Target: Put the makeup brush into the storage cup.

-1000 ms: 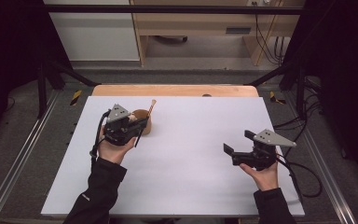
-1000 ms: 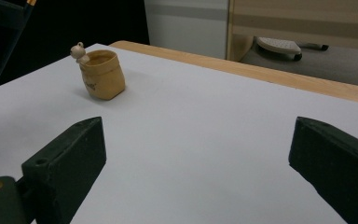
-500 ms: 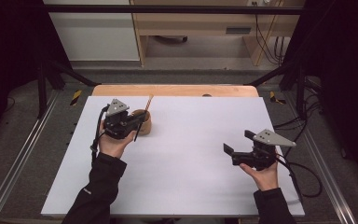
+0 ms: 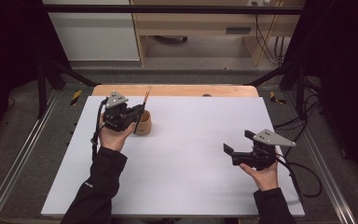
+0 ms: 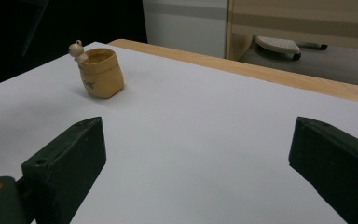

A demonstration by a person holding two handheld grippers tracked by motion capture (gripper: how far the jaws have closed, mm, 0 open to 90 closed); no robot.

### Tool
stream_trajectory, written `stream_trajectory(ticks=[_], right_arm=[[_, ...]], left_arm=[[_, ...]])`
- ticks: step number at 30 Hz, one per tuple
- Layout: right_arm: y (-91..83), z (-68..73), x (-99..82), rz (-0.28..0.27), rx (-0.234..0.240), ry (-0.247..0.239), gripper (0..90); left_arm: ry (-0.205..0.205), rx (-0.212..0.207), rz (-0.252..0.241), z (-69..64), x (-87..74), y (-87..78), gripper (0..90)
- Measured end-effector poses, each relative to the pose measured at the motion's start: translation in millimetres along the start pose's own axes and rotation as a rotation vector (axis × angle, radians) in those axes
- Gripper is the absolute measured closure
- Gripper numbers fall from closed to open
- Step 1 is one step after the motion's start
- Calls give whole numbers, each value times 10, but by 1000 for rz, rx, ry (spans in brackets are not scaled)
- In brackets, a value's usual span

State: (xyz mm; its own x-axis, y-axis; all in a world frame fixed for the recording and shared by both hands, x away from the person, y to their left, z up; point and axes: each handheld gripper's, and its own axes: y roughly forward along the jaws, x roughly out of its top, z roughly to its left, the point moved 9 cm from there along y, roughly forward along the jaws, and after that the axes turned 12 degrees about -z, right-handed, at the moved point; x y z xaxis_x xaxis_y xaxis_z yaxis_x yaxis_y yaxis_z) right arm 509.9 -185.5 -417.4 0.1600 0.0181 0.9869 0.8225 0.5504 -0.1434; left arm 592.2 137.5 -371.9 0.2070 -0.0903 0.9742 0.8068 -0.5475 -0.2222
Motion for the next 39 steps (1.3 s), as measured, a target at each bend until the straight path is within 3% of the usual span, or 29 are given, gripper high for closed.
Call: stream_trajectory(ticks=[27, 39], right_arm=[[-11, -8, 3, 0, 0, 7, 42], [-16, -21, 7, -4, 0, 1, 42]], left_arm=[[-40, 65, -44, 296, 110, 280, 830], [-33, 100, -51, 415, 80, 405, 830]])
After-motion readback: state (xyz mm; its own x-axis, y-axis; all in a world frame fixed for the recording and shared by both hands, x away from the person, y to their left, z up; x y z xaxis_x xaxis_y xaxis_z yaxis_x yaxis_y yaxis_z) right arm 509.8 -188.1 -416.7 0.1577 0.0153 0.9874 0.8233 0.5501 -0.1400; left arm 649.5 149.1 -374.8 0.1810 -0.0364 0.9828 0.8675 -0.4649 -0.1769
